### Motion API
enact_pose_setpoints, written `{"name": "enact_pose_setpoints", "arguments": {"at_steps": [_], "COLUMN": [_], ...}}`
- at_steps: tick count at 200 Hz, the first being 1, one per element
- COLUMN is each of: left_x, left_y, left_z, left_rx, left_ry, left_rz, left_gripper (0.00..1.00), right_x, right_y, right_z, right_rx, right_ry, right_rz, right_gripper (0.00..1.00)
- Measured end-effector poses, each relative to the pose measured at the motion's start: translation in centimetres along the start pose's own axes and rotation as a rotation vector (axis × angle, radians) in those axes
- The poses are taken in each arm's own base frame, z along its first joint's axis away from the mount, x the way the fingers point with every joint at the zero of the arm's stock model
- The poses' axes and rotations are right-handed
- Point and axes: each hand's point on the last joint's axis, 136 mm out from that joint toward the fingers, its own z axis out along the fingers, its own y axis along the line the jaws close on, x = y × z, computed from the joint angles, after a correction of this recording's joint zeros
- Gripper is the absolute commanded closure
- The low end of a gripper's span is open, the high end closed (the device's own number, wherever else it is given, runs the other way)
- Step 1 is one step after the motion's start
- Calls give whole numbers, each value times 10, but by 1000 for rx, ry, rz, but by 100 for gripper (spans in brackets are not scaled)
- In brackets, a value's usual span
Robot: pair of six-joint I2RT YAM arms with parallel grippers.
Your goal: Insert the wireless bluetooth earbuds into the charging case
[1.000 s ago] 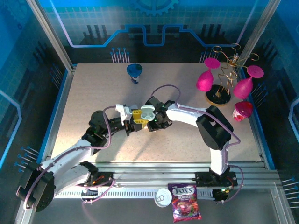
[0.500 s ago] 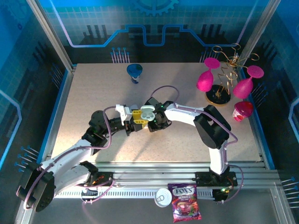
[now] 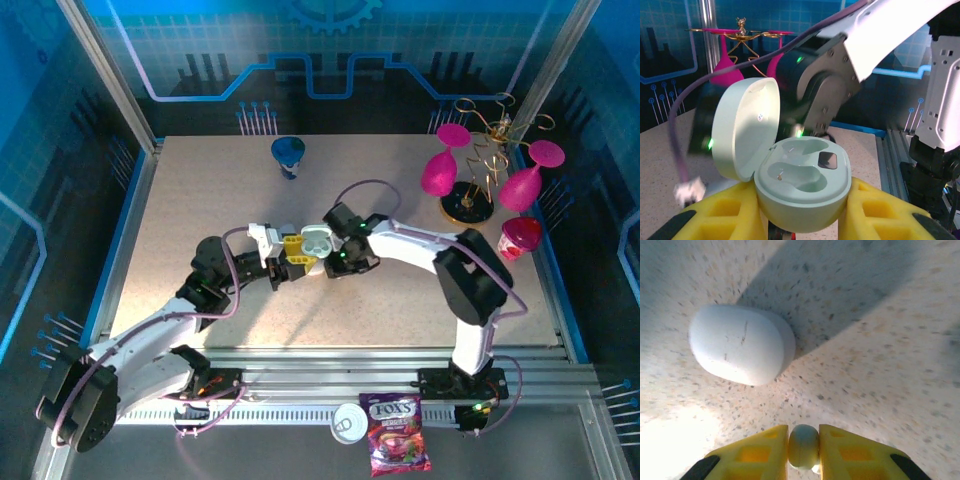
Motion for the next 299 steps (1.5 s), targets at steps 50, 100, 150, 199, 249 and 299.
{"name": "enact_pose_setpoints", "arguments": {"at_steps": [50, 100, 150, 199, 249, 299], "left_x": [4, 5, 4, 4, 3, 3], "left_y": [3, 3, 4, 6, 6, 6], "left_z": [3, 3, 3, 3, 3, 3], "left_rx": [-1, -1, -5, -15, -15, -15], "left_ry": [6, 7, 2, 1, 0, 0], "left_rz": [-14, -27, -28, -28, -27, -28], "left_gripper": [69, 69, 69, 69, 69, 69], "right_x": [-19, -23, -25, -33, -50, -56], "right_y": [-10, -1, -5, -31, -24, -22], "right_z": [-45, -61, -56, -50, -29, 10], "right_rx": [-380, -703, -706, -454, -192, -91], "right_ry": [-96, -97, -97, -155, -149, -71], "right_rz": [204, 324, 334, 283, 106, 19], "right_gripper": [77, 79, 78, 68, 58, 55]}}
